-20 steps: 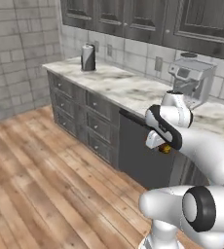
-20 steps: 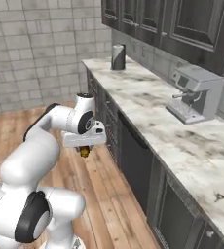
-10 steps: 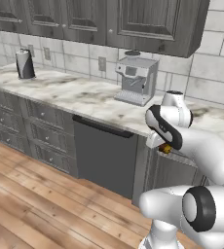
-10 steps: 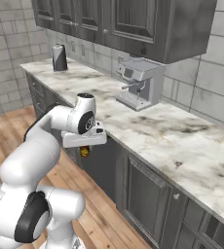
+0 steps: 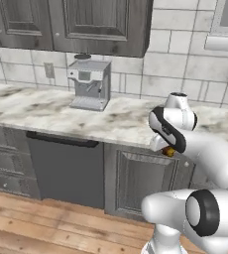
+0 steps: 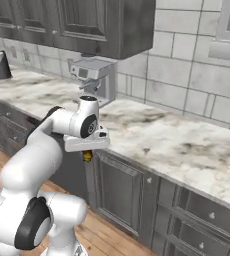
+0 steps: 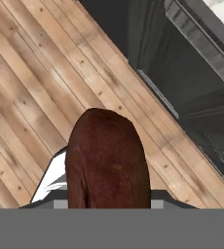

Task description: Turn on the sink faucet. Then move the sweet potato from the counter to the sink. Turn off the sink. Move the vegetable from the sink to the pot next to the stove. Finally move the pot to the front right burner.

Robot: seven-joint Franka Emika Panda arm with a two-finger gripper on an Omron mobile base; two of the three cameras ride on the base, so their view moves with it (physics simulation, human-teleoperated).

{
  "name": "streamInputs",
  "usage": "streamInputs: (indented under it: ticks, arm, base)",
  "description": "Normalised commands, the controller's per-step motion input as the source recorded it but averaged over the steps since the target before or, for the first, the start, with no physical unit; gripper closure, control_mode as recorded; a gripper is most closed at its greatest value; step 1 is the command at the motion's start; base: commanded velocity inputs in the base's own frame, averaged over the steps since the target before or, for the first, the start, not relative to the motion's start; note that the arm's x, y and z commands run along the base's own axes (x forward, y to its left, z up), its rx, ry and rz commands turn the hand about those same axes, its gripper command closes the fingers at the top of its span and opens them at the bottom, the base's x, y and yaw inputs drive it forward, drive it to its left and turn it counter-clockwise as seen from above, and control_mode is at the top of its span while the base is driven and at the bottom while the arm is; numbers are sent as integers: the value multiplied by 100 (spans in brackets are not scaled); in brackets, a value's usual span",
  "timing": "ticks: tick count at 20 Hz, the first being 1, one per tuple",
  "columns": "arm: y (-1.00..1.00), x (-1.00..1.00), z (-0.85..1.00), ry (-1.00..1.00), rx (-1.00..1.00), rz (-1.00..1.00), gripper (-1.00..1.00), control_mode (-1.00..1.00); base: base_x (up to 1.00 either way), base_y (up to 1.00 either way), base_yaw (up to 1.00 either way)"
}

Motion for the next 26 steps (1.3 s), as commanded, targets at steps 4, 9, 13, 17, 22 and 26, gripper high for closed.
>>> streamInputs:
  ticks: [4,9,13,17,22,26]
  arm:
    - [0,0,0,0,0,0,100,100]
    - [0,0,0,0,0,0,100,100]
    - [0,0,0,0,0,0,100,100]
    - [0,0,0,0,0,0,100,100]
    - [0,0,0,0,0,0,100,100]
    - [0,0,0,0,0,0,100,100]
  base:
    - [0,-17,-46]
    - [0,-32,-36]
    - [0,-48,-20]
    - [0,-64,-8]
    - [0,-76,-3]
    - [0,-85,-1]
